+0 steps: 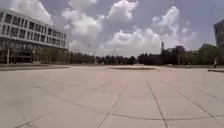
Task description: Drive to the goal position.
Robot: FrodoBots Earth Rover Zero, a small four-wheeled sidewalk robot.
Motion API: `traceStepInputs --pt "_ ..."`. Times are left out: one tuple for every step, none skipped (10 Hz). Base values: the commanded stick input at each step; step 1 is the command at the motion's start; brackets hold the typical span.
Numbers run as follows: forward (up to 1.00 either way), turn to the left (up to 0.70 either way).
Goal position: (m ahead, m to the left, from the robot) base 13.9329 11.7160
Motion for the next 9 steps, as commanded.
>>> traceStepInputs --pt "0.70 -0.02" --pt "0.70 -0.26" --pt "0.70 -0.34" --pt "0.70 -0.34" --pt "0.70 -0.34" --pt "0.70 -0.34" --pt "0.70 -0.34" --pt "0.70 -0.34" --pt "0.70 -0.29"
